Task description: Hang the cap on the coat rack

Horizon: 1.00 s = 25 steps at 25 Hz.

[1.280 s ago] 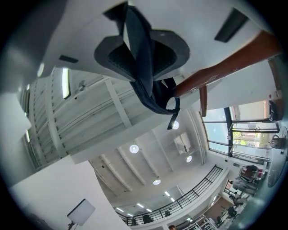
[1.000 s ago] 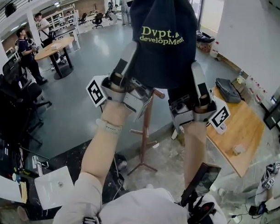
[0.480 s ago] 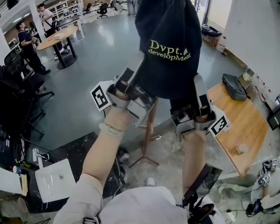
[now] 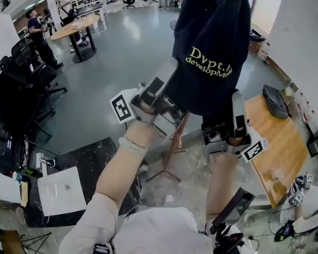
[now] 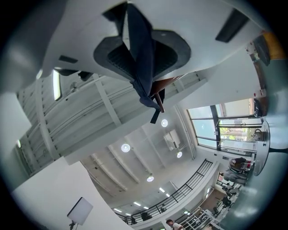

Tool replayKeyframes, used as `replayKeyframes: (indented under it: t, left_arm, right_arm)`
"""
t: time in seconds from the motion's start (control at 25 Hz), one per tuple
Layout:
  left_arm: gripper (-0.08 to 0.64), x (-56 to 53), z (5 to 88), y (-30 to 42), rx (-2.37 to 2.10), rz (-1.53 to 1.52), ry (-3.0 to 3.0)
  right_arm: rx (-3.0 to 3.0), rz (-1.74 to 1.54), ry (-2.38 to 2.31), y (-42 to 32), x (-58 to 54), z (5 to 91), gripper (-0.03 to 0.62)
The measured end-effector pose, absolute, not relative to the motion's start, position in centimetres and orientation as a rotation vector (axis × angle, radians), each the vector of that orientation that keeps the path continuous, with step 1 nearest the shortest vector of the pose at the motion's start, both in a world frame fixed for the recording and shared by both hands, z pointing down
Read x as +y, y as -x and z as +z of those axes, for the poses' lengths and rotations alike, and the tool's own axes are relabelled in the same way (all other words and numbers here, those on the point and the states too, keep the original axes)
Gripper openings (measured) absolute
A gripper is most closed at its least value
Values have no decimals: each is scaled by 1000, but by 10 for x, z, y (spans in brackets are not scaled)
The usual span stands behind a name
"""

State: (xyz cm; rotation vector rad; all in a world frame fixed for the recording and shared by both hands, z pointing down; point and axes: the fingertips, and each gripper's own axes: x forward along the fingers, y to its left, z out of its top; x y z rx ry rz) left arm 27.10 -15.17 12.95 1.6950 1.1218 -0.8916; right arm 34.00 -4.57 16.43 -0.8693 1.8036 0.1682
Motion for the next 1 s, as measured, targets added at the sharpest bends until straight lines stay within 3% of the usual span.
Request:
replayKeyframes:
  t: [0.48, 1.0]
  left_arm:
    - [98, -156, 160, -263, 994, -914, -1785]
    - [71, -165, 281, -239, 816, -869, -1719]
  right_arm:
    - [1764, 190, 897, -343, -44, 190, 80]
    - [1627, -55, 976, -338, -64, 312, 78]
